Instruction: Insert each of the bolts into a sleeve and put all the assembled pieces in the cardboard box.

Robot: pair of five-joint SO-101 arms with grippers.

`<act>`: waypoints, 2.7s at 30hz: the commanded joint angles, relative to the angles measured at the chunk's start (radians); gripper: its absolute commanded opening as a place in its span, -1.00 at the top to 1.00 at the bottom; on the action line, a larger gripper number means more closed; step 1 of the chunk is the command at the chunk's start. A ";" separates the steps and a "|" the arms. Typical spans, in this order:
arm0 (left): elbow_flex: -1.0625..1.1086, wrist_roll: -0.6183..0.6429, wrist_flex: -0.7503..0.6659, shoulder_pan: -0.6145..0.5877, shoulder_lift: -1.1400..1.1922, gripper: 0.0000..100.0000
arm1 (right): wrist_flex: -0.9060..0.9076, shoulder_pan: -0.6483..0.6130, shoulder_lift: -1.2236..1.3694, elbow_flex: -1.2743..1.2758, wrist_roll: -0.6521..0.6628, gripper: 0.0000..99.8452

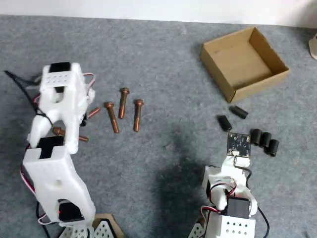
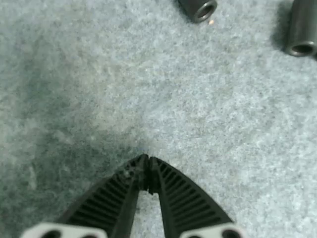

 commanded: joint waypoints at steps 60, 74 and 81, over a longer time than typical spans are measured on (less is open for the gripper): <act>-0.219 0.244 0.278 0.021 0.050 0.99 | -0.119 0.005 -0.012 0.025 -0.063 0.99; 0.120 -0.149 0.276 0.165 -0.295 0.99 | 0.005 0.008 0.176 -0.255 -0.066 0.99; 0.127 -0.298 0.276 0.165 -0.427 0.99 | -0.004 0.131 0.725 -0.650 -0.064 0.99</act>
